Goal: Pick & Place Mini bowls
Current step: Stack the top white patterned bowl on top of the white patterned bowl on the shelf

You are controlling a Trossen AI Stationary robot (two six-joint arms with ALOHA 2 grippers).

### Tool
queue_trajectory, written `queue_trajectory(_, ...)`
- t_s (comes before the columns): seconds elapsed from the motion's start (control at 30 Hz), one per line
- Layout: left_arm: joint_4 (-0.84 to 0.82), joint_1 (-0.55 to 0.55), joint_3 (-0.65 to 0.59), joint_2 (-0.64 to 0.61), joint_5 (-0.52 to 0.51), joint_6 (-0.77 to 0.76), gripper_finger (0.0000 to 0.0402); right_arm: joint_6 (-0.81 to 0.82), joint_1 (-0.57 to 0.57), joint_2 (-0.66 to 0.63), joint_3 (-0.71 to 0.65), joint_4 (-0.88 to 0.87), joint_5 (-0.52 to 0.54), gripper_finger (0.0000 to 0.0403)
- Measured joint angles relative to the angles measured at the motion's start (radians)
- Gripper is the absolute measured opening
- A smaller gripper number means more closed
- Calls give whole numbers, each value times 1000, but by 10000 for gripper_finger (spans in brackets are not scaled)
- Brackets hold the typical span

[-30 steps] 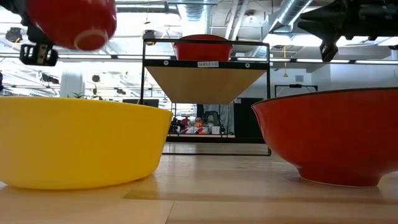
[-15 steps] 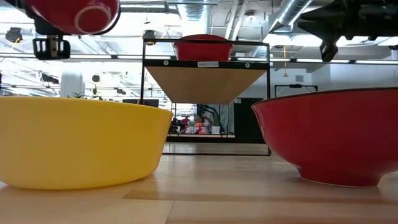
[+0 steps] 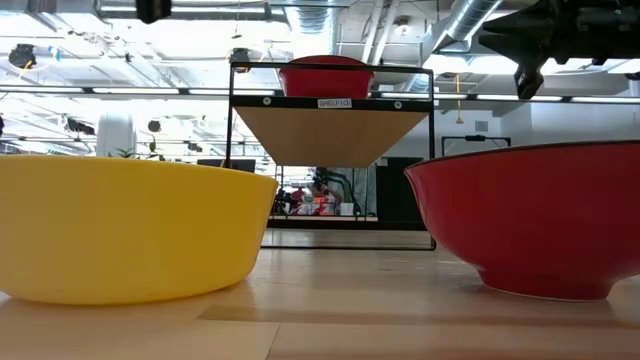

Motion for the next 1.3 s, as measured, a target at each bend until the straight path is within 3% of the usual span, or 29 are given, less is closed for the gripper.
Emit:
queue_trajectory(0.3,0,93,150,198,46,108,10,0,0,0,0,0,0,72)
queue_trajectory(0.6,-8,147,323,292,86,117,10,0,0,0,0,0,0,72)
queue_trajectory(0.9,-23,199,395,368,91,66,9,0,0,0,0,0,0,72)
queue_trajectory(1.3,-27,291,490,534,212,12,9,0,0,0,0,0,0,72)
